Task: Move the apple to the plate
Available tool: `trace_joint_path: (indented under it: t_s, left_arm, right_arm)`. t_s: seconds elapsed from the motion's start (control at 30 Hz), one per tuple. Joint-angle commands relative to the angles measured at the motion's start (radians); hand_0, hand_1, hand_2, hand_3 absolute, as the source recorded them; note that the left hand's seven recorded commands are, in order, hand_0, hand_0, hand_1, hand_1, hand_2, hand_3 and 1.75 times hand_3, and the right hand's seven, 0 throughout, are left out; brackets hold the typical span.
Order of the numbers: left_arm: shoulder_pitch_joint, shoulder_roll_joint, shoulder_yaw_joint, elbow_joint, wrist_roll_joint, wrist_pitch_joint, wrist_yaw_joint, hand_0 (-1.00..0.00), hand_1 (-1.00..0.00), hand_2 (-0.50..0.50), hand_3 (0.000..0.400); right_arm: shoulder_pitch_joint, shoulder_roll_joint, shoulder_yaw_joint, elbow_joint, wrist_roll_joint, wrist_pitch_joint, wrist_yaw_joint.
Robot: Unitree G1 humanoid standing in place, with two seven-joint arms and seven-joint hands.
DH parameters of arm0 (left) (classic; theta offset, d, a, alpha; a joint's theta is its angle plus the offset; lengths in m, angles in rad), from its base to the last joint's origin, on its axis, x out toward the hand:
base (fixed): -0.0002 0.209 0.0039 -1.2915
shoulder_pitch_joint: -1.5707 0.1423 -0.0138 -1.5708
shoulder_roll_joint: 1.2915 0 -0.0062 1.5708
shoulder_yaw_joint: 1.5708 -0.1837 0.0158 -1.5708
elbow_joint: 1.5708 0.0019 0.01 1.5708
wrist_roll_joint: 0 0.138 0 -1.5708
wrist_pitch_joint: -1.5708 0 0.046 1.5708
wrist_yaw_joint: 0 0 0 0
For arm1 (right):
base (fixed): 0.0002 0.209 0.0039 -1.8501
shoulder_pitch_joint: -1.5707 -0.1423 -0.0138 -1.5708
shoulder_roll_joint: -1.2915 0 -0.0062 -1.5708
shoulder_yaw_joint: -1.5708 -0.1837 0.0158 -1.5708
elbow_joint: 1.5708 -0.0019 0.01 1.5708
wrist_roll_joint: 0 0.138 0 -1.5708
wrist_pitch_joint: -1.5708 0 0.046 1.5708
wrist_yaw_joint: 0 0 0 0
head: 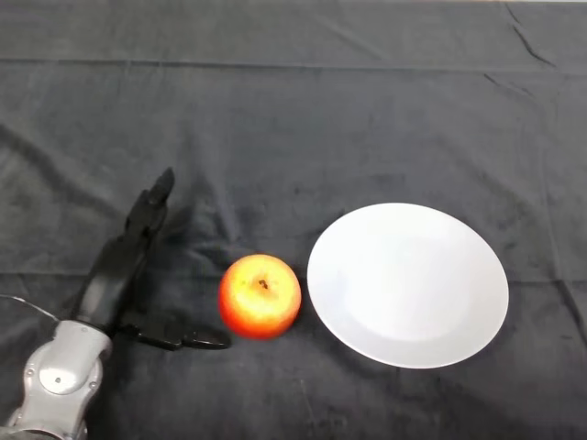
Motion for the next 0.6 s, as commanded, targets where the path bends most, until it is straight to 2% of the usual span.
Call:
trace_joint_path:
  t_s: [0.03, 0.33, 0.37, 0.4, 0.43, 0.47, 0.5, 0.53, 0.6]
  left_arm:
    - [0.033, -0.002, -0.048, -0.029, 0.037, -0.022, -0.020, 0.00, 0.00, 0.00, 0.000]
    - [0.032, -0.003, -0.096, -0.024, 0.035, -0.049, -0.040, 0.00, 0.00, 0.00, 0.000]
    - [0.032, -0.003, -0.101, -0.024, 0.033, -0.052, -0.041, 0.00, -0.11, 0.06, 0.045]
    - [0.032, -0.003, -0.105, -0.024, 0.032, -0.055, -0.042, 0.00, -0.32, 0.16, 0.129]
    - [0.032, -0.003, -0.109, -0.023, 0.031, -0.057, -0.044, -0.05, -0.63, 0.29, 0.253]
    - [0.032, -0.003, -0.113, -0.023, 0.030, -0.060, -0.045, -0.12, -0.74, 0.31, 0.296]
    - [0.032, -0.003, -0.117, -0.023, 0.028, -0.063, -0.046, -0.22, -0.96, 0.37, 0.384]
    - [0.032, -0.003, -0.120, -0.023, 0.027, -0.065, -0.047, -0.29, -1.00, 0.35, 0.400]
    - [0.032, -0.005, -0.129, -0.022, 0.025, -0.071, -0.048, -0.40, -1.00, 0.30, 0.400]
  right_arm:
    - [-0.009, -0.018, -0.0026, -0.009, 0.0180, -0.006, -0.0016]
    - [-0.009, -0.018, -0.0027, -0.008, 0.0181, -0.006, -0.0013]
    - [-0.009, -0.018, -0.0027, -0.008, 0.0182, -0.006, -0.0012]
    - [-0.009, -0.018, -0.0028, -0.008, 0.0182, -0.006, -0.0012]
    - [-0.009, -0.018, -0.0028, -0.008, 0.0182, -0.006, -0.0012]
    - [-0.010, -0.018, -0.0028, -0.008, 0.0182, -0.006, -0.0011]
    - [-0.010, -0.018, -0.0028, -0.008, 0.0182, -0.006, -0.0011]
    - [-0.010, -0.018, -0.0028, -0.008, 0.0183, -0.006, -0.0011]
    - [-0.010, -0.018, -0.0029, -0.007, 0.0183, -0.006, -0.0010]
